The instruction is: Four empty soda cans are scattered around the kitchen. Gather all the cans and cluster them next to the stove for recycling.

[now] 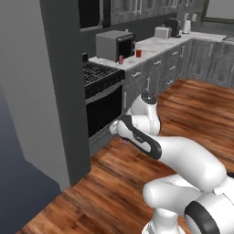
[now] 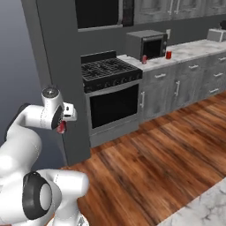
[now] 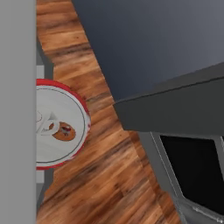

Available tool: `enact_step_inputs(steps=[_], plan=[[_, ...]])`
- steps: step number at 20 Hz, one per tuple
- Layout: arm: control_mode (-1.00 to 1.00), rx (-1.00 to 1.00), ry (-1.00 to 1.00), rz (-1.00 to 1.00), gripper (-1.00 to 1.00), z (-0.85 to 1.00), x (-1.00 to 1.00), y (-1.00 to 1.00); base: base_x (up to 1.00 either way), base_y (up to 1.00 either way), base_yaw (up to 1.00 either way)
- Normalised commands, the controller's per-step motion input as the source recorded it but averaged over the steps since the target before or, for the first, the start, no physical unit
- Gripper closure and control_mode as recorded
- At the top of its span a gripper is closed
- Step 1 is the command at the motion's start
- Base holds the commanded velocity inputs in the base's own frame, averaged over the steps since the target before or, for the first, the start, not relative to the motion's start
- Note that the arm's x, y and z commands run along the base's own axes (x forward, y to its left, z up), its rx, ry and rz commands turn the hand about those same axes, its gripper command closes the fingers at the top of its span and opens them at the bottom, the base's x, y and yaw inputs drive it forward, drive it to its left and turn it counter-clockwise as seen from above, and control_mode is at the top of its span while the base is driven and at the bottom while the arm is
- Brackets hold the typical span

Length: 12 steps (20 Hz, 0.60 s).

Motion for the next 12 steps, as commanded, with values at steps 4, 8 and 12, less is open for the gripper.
enact_step_inputs(steps=[4,8,12], plan=[[1.0,0.0,0.0,0.0,1.0,0.0,0.0,0.0,0.42,-0.08,-0.36],[1.0,0.0,0.0,0.0,1.0,0.0,0.0,0.0,0.5,-0.08,-0.27],[1.0,0.0,0.0,0.0,1.0,0.0,0.0,0.0,0.56,-0.1,-0.19]])
